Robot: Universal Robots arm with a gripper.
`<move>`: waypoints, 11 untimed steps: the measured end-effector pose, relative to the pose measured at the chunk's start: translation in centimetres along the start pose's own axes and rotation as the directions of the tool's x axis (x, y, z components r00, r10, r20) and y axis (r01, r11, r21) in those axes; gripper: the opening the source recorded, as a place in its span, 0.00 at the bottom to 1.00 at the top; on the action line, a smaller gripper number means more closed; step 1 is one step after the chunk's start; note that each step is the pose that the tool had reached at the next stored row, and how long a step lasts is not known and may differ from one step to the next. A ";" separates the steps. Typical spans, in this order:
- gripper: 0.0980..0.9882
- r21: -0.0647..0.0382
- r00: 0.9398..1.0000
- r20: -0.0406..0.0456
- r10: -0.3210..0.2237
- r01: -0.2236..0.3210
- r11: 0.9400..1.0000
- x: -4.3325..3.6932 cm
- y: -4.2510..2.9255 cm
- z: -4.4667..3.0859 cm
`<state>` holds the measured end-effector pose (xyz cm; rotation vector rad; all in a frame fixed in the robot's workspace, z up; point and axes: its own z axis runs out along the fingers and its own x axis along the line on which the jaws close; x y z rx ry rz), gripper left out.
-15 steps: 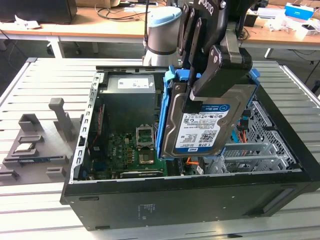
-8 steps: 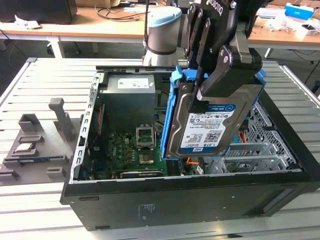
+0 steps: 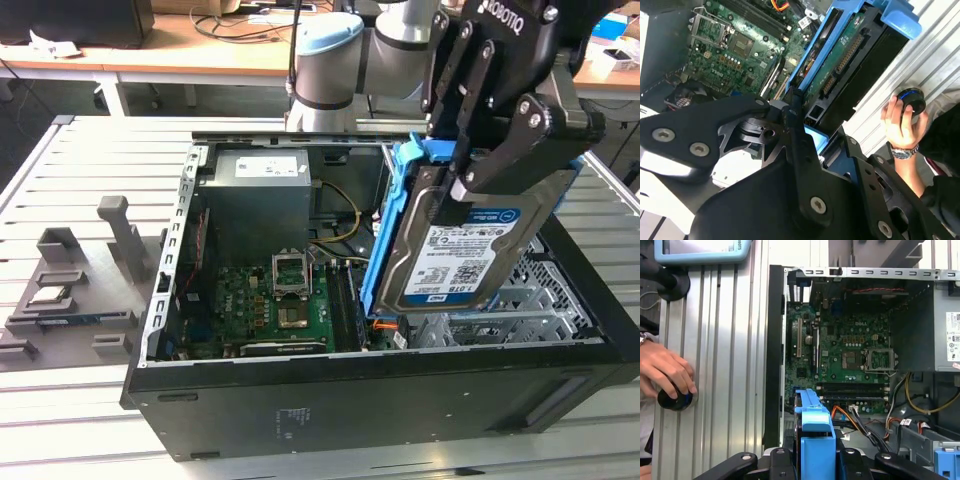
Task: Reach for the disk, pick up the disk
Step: 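Pick up the disk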
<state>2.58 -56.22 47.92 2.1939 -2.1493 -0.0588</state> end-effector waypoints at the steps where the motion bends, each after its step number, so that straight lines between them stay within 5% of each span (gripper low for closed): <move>1: 0.30 0.000 1.000 0.000 0.000 0.000 1.000 0.01 -0.31 -0.02; 11: 0.30 0.000 1.000 -0.004 0.000 0.000 1.000 0.11 -4.94 -0.38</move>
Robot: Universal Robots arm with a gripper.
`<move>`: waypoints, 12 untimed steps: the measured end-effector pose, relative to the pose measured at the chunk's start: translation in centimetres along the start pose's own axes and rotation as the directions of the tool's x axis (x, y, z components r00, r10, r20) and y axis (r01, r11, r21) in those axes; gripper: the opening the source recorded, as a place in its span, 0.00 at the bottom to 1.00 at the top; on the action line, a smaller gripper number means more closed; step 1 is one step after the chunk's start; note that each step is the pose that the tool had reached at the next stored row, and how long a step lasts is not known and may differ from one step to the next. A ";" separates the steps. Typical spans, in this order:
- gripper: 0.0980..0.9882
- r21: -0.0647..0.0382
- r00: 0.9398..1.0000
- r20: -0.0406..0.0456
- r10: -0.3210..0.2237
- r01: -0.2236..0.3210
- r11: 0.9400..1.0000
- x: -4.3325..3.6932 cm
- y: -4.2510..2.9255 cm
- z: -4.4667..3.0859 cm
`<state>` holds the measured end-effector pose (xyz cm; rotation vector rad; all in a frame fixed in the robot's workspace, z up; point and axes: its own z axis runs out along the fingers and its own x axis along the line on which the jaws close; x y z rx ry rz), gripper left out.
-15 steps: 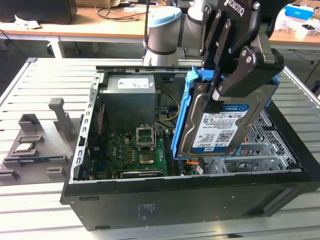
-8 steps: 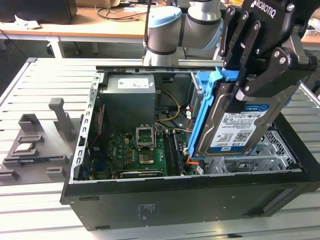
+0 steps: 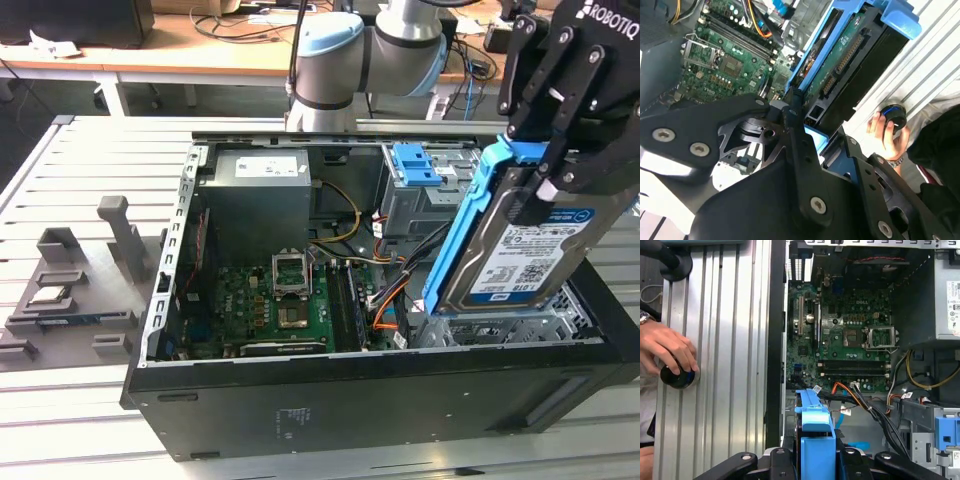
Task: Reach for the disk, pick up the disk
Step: 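Pick up the disk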
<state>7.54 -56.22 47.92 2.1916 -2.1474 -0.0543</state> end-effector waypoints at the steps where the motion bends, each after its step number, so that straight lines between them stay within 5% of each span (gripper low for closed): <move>1: 0.30 0.000 1.000 0.000 0.000 0.000 1.000 0.01 -0.59 -0.04; 5: 0.30 0.000 1.000 -0.003 0.000 0.000 1.000 0.06 -2.67 -0.20; 12: 0.30 0.000 1.000 -0.006 0.000 0.000 1.000 0.11 -5.17 -0.39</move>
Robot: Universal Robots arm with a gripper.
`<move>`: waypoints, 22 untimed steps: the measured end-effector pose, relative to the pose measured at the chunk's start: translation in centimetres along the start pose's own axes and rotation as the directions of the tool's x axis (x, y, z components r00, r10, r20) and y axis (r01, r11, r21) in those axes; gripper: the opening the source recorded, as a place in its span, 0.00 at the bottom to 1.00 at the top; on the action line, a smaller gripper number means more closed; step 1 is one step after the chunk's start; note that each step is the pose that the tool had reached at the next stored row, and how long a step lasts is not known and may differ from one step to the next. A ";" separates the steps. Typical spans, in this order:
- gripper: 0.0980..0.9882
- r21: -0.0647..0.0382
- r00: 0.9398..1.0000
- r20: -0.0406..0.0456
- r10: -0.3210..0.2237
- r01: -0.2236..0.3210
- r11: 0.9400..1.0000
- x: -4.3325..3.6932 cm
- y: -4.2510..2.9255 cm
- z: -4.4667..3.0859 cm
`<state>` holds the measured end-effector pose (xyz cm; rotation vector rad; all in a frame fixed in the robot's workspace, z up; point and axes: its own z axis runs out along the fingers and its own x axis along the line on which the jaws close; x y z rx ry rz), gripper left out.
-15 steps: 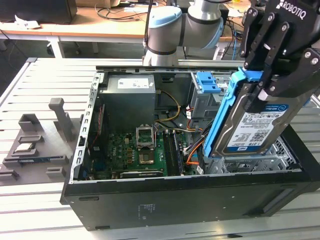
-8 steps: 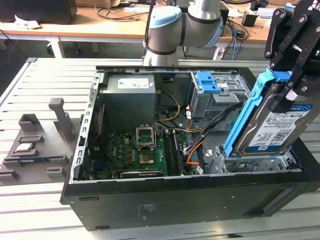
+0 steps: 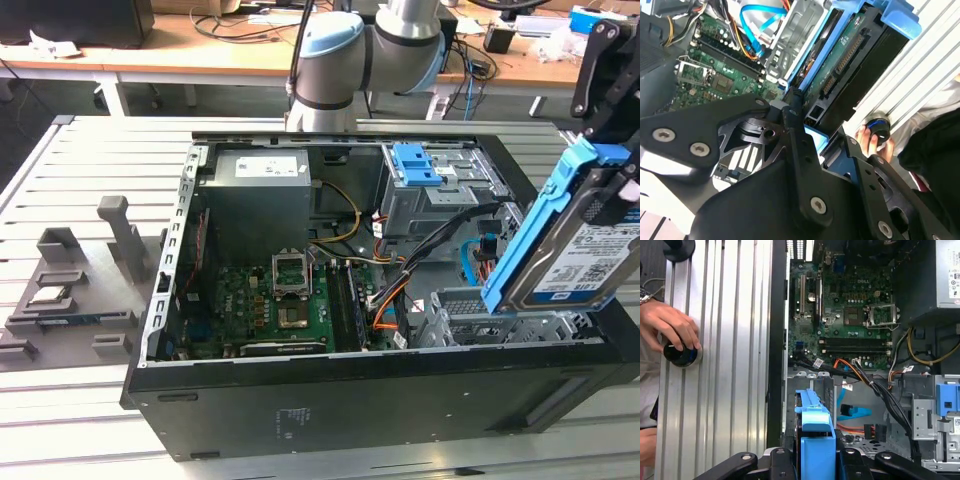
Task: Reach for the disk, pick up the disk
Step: 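Pick up the disk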
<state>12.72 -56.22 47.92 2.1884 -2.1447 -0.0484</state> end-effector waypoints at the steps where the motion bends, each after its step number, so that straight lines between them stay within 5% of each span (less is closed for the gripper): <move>1: 0.30 0.000 1.000 0.000 0.000 0.000 1.000 0.01 -0.42 -0.03; 12: 0.30 0.000 1.000 -0.008 0.000 0.000 1.000 0.12 -5.84 -0.45; 18: 0.30 0.000 1.000 -0.008 0.000 0.000 1.000 0.12 -5.70 -0.42; 22: 0.30 0.000 1.000 -0.007 0.000 0.000 1.000 0.07 -3.37 -0.23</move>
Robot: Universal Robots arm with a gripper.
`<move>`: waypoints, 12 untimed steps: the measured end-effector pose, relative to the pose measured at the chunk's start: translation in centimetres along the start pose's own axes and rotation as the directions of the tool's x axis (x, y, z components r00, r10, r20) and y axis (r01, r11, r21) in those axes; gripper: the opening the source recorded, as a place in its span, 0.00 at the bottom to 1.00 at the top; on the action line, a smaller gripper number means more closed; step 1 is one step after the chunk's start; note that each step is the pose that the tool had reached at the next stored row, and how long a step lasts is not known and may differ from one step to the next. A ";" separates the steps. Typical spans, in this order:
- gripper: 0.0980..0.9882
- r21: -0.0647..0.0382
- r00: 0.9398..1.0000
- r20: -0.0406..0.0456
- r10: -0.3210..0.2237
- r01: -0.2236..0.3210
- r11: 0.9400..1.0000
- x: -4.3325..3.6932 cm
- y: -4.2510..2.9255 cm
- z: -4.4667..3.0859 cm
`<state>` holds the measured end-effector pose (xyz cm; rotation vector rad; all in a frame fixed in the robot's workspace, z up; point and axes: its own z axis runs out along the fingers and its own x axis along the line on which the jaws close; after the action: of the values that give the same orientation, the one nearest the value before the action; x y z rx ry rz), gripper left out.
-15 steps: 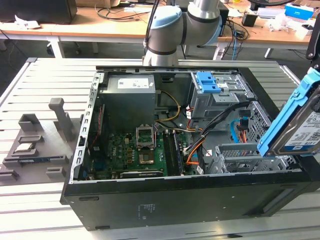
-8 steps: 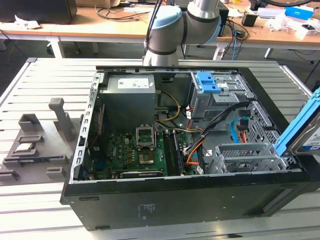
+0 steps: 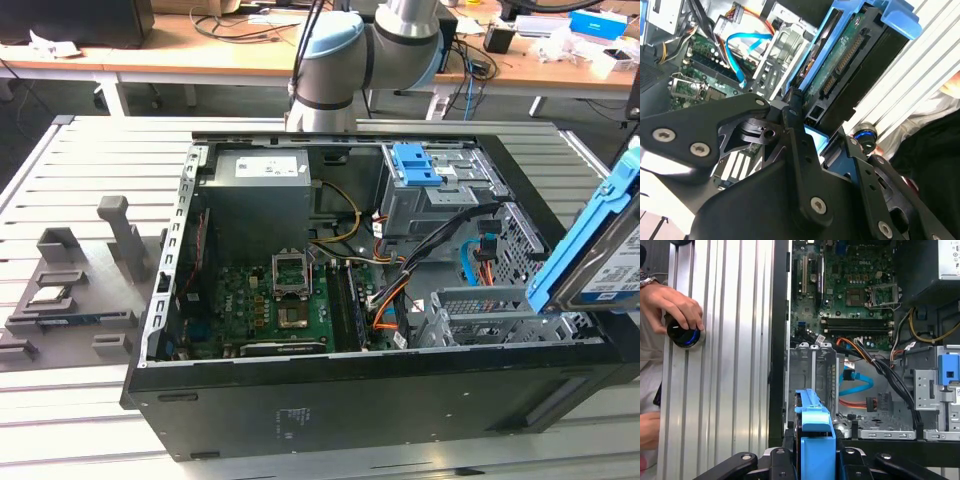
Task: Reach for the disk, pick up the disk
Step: 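Pick up the disk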
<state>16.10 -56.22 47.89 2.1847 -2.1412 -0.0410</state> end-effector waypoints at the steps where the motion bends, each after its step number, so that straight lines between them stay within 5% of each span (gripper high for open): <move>1: 0.30 0.000 1.000 0.000 0.000 0.000 1.000 -0.01 0.43 0.04; 8: 0.30 0.000 1.000 0.000 0.000 0.000 1.000 -0.39 3.70 0.31; 12: 0.30 0.000 1.000 0.000 0.000 0.000 1.000 -1.45 4.46 0.47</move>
<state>11.59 -54.87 47.72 2.1844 -2.1414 -0.0409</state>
